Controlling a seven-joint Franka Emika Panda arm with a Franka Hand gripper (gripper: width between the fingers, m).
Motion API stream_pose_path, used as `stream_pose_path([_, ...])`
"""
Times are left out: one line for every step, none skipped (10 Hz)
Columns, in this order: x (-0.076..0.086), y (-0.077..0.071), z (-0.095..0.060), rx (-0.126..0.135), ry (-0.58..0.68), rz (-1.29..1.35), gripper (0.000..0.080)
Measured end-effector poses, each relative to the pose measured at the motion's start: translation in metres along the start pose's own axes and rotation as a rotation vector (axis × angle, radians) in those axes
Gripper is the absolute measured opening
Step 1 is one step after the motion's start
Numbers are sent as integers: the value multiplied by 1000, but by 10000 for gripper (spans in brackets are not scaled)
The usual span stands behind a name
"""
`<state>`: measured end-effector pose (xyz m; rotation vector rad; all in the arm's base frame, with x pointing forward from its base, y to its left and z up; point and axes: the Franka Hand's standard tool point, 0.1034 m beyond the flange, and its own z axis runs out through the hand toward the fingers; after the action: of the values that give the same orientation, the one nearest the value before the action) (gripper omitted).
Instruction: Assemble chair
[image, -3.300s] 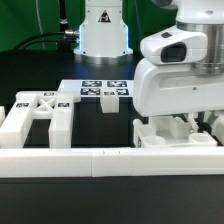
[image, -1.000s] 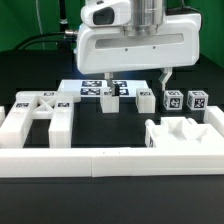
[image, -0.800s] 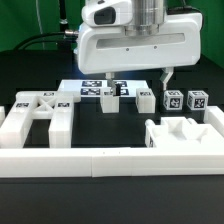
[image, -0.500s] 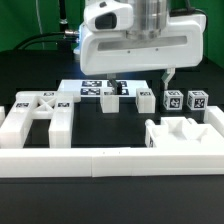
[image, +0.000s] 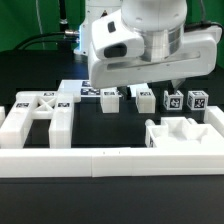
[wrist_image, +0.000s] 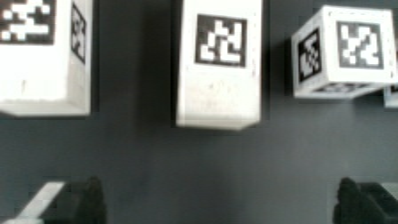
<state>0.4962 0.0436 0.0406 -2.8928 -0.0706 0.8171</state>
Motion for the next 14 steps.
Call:
stream_pose_path([0, -1, 3, -2, -70, -1, 649])
stream_pose_path([1, 2, 10, -37, -121, -2, 649])
stream_pose_path([-6, 2, 16, -62, -205, 0, 649])
stream_pose_path([-7, 0, 20, -70, -264, -3, 649])
stream_pose_path([-9, -1, 22, -61, -333, -4, 649])
stream_pose_path([-8, -1, 24, -57, -378, -3, 649])
stream_pose_path([-14, -1, 27, -52, -450, 0, 649])
stream_pose_path([-14, 0, 34, -54, -514, 8, 649])
stream_pose_path([-18, 4, 42, -77, -586, 16, 649])
stream_pose_path([-14, 5, 45, -70, -592, -11, 649])
stream_pose_path([-13, 5, 46, -70, -582, -14, 649])
stream_pose_path([-13, 5, 46, -69, -582, -21, 649])
stream_pose_path([-13, 5, 46, -69, -581, -23, 626])
stream_pose_path([-13, 4, 47, -69, -581, -24, 626])
